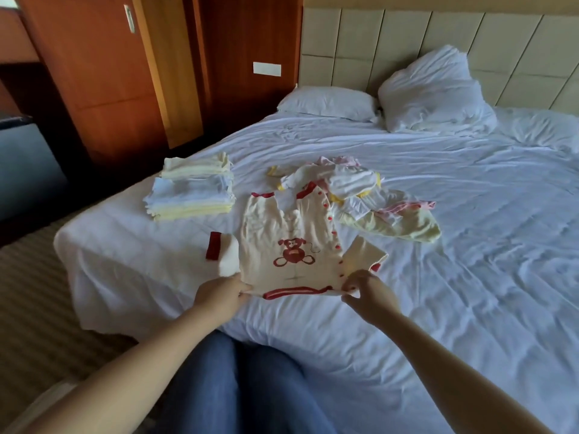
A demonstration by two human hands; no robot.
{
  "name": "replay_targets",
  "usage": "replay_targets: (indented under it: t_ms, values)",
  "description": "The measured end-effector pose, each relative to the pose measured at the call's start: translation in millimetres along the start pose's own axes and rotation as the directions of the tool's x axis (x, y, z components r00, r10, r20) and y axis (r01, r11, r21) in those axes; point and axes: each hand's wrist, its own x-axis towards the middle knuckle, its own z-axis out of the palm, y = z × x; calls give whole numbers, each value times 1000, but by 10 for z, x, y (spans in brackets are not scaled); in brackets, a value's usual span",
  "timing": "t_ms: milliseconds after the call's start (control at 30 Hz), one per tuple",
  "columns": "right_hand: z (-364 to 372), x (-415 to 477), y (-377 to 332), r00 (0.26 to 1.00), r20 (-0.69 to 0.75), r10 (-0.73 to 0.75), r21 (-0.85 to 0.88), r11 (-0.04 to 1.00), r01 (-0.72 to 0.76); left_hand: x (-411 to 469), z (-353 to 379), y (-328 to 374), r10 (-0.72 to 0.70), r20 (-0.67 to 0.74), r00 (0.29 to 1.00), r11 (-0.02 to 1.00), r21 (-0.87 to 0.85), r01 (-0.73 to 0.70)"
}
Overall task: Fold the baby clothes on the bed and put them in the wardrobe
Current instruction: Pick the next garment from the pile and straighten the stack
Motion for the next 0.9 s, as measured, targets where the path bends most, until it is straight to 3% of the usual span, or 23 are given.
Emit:
replay_targets:
  t_ms: [167, 300, 400, 500, 600, 667, 800, 900]
  values:
    - [82, -112, 13, 1000, -30, -4, -11, 1000, 4, -76, 33, 30, 24, 3, 1000, 996, 89, -25]
    - [190, -202, 75, 997, 76, -1, 0, 1000, 1, -89, -50, 94, 9, 92, 996, 977, 213, -28]
    - [150, -217, 141, 995, 103, -17, 55, 998, 11, -91, -176, 289, 28, 38, 999, 955, 295, -38]
    - [22, -223, 218, 996, 36, -86, 41, 996, 85, -36, -230, 601, 108, -73, 992, 976, 199, -92]
    - [-138, -234, 321, 979, -157, -133, 16, 990, 137, 67, -170, 1011, 298, -57, 953, 954, -6, -299]
    - [-249, -211, 416, 969, -205, -135, -6, 991, 136, 139, -88, 1289, 413, -27, 910, 906, -88, -413]
    - [-410, -68, 623, 996, -63, -56, -141, 989, 47, 307, 124, 1685, 515, -21, 857, 850, -116, -514]
    - [-430, 62, 723, 1000, -22, 11, -138, 990, -14, 424, 257, 1809, 500, -31, 866, 854, -149, -499]
